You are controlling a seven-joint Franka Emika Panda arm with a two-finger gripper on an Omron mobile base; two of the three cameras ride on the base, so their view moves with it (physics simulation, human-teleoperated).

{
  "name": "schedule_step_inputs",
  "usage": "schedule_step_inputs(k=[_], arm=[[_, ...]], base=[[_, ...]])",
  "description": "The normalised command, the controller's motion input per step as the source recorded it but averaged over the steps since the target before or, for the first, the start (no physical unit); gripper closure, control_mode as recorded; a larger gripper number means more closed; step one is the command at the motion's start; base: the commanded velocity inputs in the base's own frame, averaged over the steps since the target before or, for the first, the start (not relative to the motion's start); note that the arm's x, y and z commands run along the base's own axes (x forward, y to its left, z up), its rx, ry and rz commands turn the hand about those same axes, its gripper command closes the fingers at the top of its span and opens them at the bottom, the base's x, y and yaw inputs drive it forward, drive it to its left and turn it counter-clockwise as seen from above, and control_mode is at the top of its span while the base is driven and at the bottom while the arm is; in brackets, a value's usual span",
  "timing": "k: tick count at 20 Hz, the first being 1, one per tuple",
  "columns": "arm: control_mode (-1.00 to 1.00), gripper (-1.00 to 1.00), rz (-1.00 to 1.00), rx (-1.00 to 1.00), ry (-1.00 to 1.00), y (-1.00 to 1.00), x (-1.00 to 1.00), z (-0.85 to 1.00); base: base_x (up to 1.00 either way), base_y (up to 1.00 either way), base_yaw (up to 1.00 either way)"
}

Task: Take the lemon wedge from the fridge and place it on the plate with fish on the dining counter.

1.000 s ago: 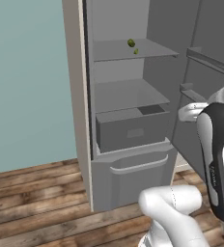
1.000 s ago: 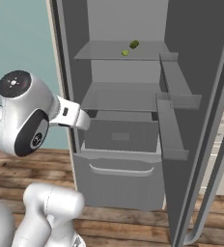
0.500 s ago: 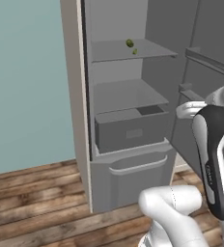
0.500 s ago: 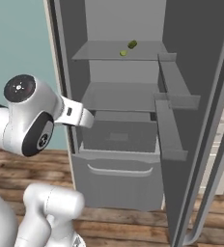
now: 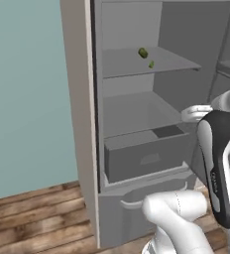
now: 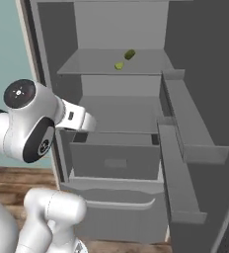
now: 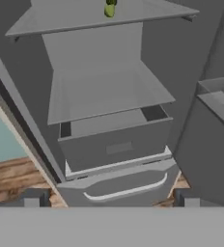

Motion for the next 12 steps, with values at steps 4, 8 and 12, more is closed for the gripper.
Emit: schedule_step_inputs(k=[4,8,12], arm=[[1.00,-1.00,0.00,0.00,0.00,0.00,0.00,0.00],[1.00,-1.00,0.00,0.00,0.00,0.00,0.00,0.00],[-1.00,-1.00,-0.03,0.00,0.01,-0.02,0.14,0.17]], base=[[1.00,0.31,0.00],[0.98,0.03,0.00],[0.55,0.00,-0.05]])
